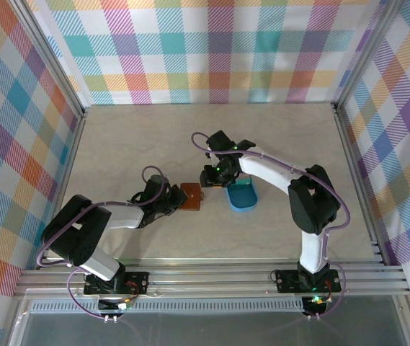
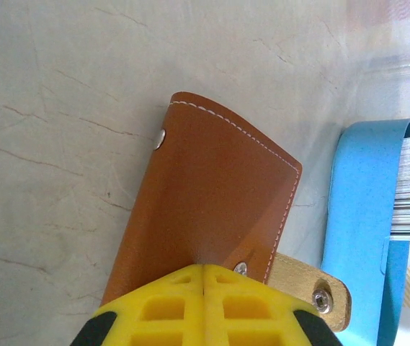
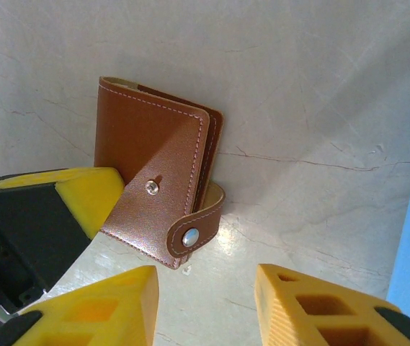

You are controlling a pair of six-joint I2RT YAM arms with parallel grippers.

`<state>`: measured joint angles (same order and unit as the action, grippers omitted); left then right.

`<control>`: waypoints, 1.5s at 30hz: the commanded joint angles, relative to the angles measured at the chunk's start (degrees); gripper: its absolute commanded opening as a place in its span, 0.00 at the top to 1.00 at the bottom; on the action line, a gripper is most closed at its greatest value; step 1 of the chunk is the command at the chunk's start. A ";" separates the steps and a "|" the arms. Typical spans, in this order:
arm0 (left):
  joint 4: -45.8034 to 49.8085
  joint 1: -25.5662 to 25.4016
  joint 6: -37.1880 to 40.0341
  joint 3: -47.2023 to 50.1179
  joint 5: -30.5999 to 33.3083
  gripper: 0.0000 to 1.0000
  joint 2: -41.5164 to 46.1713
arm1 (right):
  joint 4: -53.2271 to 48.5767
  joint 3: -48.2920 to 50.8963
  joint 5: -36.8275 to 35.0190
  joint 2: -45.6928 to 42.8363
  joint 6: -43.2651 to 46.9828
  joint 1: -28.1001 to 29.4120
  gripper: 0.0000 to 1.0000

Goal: Put the credit cards into the card holder

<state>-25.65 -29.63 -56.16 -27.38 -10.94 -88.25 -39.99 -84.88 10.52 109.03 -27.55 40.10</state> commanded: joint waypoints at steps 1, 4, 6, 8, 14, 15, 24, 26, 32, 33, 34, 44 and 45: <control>2.58 -0.96 -1.03 1.93 1.52 1.00 0.91 | -0.43 -1.97 0.45 1.16 0.94 1.02 0.62; 3.21 -1.11 -1.23 1.95 2.03 1.00 1.79 | -0.40 -2.00 0.41 1.73 0.33 1.69 0.62; 3.66 -1.30 -1.42 2.06 2.64 1.00 2.41 | -0.05 -1.76 0.80 2.10 -0.43 1.90 0.62; 3.94 -1.39 -1.58 2.37 3.27 1.00 3.01 | -0.10 -1.70 0.74 2.49 -0.76 2.22 0.62; 4.43 -1.46 -1.93 3.11 4.70 1.00 4.31 | -0.69 -3.11 1.16 3.60 -1.38 2.62 0.62; 4.38 -1.43 -1.93 3.17 4.71 1.00 4.27 | -0.84 -3.35 1.12 3.64 -1.44 2.68 0.62; 3.32 -1.70 -2.20 3.21 4.26 1.00 2.81 | -2.12 -5.46 -0.35 6.17 -1.64 3.32 0.66; 3.41 -1.70 -2.20 3.20 4.60 1.00 3.06 | -2.05 -5.67 0.24 6.44 -1.60 3.41 0.68; 3.18 -1.75 -2.20 3.29 4.35 1.00 2.65 | -2.51 -6.03 1.12 7.33 -1.32 3.67 0.69; 3.02 -1.75 -2.20 3.38 4.28 1.00 2.56 | -2.58 -6.13 1.25 7.50 -1.30 3.76 0.69; 2.97 -1.75 -2.23 3.38 4.26 1.00 2.49 | -2.64 -6.10 1.25 7.59 -1.34 3.84 0.69; 2.09 -1.84 -2.37 3.40 4.00 1.00 1.59 | -3.01 -7.34 0.99 8.39 -0.66 4.68 0.65; 2.09 -1.84 -2.38 3.45 4.06 1.00 1.63 | -2.84 -7.32 0.92 8.18 -0.80 4.73 0.65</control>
<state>-24.43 -30.70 -57.91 -25.26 -7.42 -85.32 -41.93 -90.76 11.00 117.27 -28.64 44.27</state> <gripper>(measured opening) 0.049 0.353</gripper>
